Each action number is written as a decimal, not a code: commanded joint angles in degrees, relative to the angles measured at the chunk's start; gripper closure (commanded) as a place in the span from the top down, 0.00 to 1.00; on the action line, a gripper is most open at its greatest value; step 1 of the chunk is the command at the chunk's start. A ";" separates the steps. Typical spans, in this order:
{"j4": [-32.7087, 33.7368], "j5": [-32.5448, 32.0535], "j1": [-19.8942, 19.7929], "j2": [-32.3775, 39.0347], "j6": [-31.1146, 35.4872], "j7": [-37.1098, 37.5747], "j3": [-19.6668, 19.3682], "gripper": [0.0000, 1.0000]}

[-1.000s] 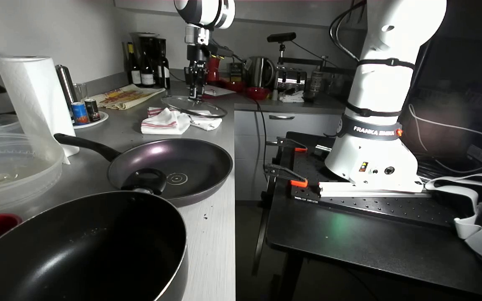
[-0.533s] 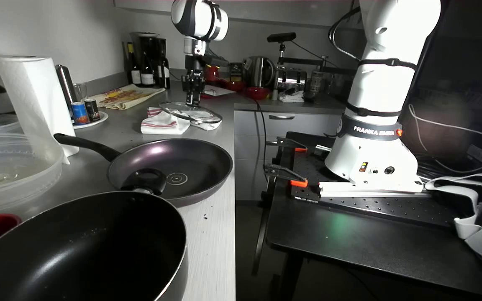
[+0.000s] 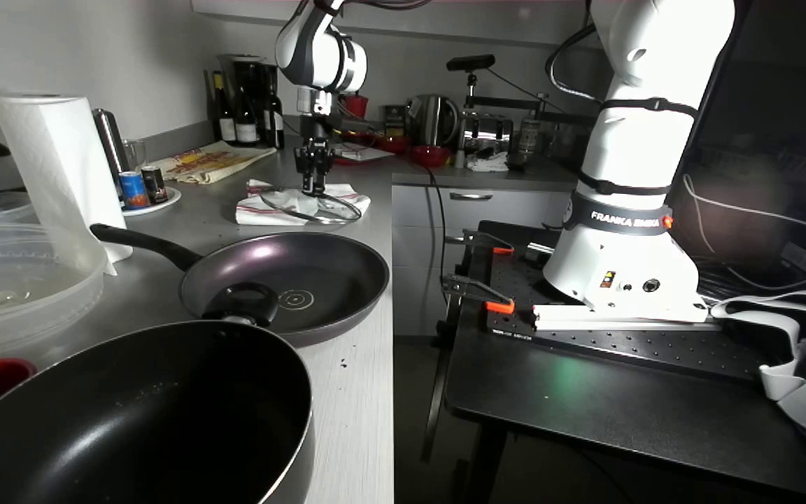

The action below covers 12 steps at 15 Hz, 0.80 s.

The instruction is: Remove the lid from the black pot and place it on the right side of the countertop.

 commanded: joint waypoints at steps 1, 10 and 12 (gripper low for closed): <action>5.37 -2.52 1.04 4.71 -1.91 2.61 0.22 0.25; 8.42 -7.95 2.64 7.10 -4.92 6.54 0.03 0.25; 8.40 -8.23 2.57 6.83 -5.29 6.49 0.18 0.25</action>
